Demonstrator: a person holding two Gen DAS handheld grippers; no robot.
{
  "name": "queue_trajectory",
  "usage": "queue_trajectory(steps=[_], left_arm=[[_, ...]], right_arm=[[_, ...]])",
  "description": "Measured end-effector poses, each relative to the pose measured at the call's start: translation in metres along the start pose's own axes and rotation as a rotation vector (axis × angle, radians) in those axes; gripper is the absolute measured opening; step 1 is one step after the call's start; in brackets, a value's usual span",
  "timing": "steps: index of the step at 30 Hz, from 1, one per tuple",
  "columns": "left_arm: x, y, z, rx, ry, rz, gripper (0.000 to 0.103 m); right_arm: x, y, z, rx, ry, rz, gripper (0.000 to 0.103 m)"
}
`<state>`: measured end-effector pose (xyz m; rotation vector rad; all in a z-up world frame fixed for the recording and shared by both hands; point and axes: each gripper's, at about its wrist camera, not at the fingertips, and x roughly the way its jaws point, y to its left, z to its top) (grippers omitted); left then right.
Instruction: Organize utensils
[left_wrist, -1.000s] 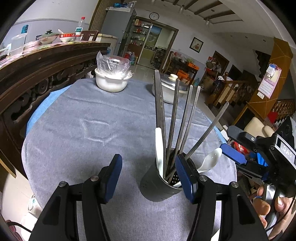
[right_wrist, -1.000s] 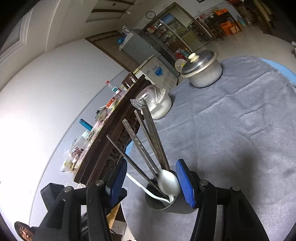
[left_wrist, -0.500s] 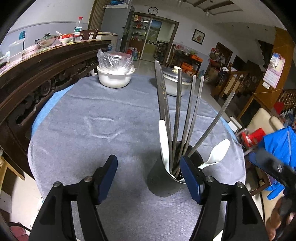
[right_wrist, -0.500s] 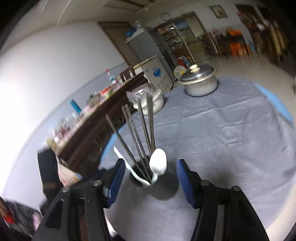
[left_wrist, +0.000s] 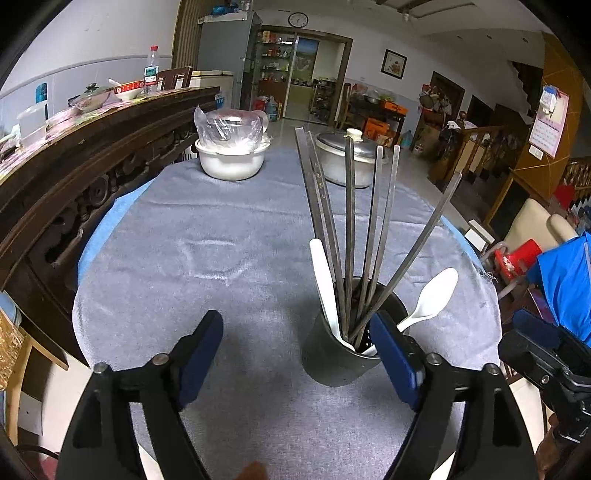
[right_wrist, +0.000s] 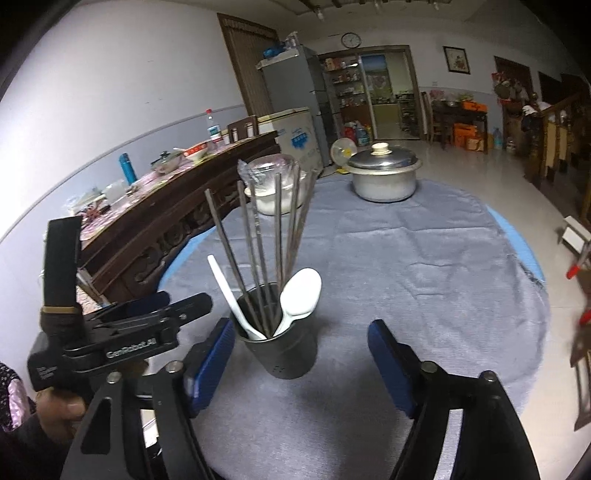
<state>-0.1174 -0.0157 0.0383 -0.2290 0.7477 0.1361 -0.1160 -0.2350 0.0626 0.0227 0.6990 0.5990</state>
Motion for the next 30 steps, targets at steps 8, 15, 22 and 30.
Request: queue_trajectory(steps=[8,15,22,30], left_arm=[[-0.010,-0.007,0.001,0.052,-0.055,0.057,0.100],[-0.014,-0.008,0.002,0.078,-0.085,0.109,0.101],[-0.013,-0.007,0.005,0.074,-0.072,0.118,0.102],[-0.013,-0.009,0.007,0.082,-0.064,0.126,0.102]], right_arm=[[0.003,0.004,-0.001,-0.010,0.006,-0.041,0.082],[0.006,0.005,-0.005,-0.006,0.004,-0.080,0.083],[0.008,0.000,-0.006,0.034,0.010,-0.118,0.084],[0.010,0.008,-0.006,0.008,0.015,-0.118,0.084]])
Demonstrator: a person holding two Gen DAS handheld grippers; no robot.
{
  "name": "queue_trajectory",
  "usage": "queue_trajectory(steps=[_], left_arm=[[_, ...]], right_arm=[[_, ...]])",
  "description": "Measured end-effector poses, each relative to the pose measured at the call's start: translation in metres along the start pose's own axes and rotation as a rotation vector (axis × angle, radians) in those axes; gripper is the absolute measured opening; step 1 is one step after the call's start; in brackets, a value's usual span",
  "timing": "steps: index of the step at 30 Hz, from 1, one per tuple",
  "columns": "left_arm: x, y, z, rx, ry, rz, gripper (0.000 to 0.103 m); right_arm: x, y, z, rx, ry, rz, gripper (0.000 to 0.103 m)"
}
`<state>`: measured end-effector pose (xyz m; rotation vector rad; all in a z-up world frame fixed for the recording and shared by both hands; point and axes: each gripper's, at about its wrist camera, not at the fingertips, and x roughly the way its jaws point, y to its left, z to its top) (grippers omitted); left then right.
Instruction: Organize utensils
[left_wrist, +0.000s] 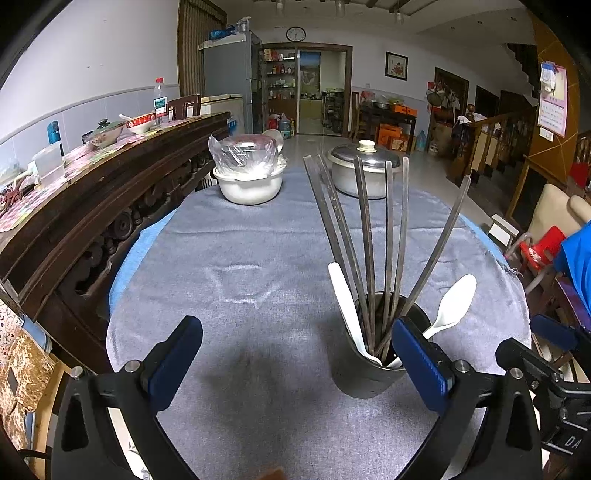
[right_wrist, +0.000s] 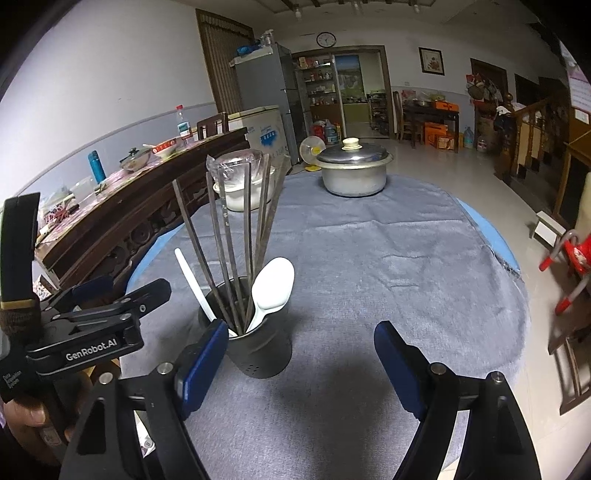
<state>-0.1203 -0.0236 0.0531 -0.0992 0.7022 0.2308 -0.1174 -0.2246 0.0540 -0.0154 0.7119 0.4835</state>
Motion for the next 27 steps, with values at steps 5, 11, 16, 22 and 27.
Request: queue_trajectory(steps=[5,11,16,22,27], left_arm=[[-0.001,0.000,0.000,-0.003,-0.005,0.010,0.102],[0.000,0.003,0.001,-0.016,0.002,0.008,0.102],[0.000,0.004,0.001,-0.009,0.003,0.008,0.102],[-0.001,0.004,0.002,-0.005,0.003,0.016,0.102],[-0.001,0.002,0.002,0.011,-0.007,0.005,0.102]], right_arm=[[-0.001,0.003,0.000,-0.011,-0.004,0.000,0.084],[-0.002,0.006,0.002,-0.022,-0.009,-0.004,0.084],[-0.003,0.009,0.002,-0.030,-0.011,-0.005,0.084],[-0.004,0.012,0.003,-0.039,-0.016,-0.007,0.084],[-0.004,0.013,0.003,-0.041,-0.016,-0.006,0.084]])
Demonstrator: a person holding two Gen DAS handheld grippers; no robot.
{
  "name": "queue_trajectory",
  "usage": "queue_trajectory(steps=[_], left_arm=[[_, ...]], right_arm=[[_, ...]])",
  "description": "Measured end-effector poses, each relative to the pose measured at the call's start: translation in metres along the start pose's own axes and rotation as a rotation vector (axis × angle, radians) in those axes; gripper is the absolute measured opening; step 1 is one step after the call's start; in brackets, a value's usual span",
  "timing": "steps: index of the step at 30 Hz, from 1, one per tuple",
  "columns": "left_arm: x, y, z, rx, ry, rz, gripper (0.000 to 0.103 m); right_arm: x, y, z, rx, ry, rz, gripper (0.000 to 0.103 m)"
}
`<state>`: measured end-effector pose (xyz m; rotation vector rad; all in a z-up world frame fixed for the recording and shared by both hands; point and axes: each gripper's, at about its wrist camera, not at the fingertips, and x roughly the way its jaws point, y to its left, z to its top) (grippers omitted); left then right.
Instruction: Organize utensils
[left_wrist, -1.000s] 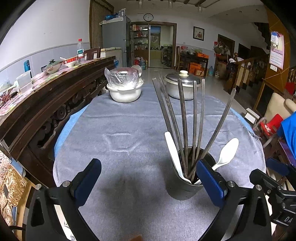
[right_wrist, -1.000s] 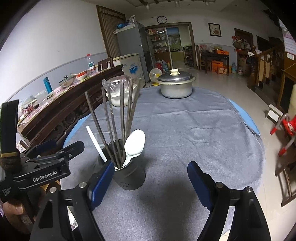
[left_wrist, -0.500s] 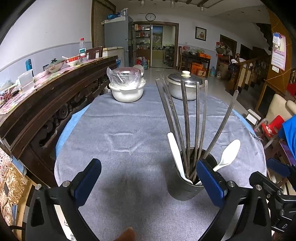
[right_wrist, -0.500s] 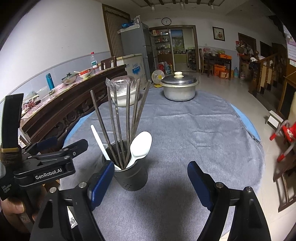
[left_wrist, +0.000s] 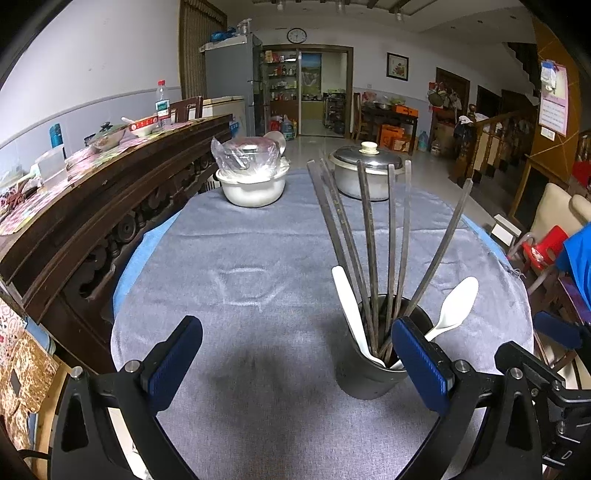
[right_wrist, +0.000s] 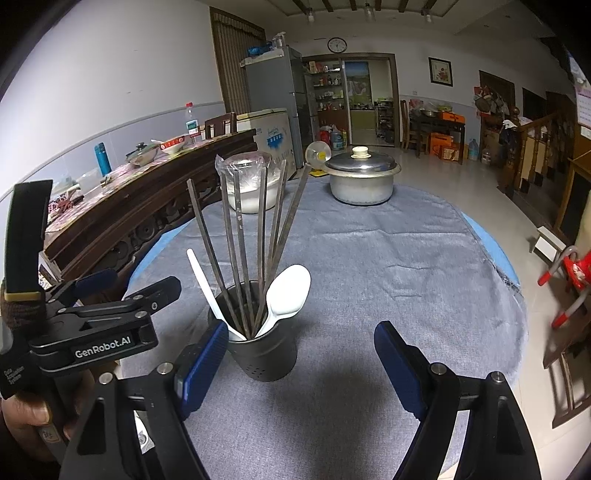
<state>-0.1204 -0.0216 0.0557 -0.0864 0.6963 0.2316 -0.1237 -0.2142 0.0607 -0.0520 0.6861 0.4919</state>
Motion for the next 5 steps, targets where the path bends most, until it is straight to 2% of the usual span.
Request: queue_trajectory(steps=[5], left_arm=[[-0.0007,-0.0012,0.0006,-0.008,0.003,-0.019,0.102]], right_arm=[[0.0005,0.0001,0.0004,0.000,0.000,-0.003,0.084]])
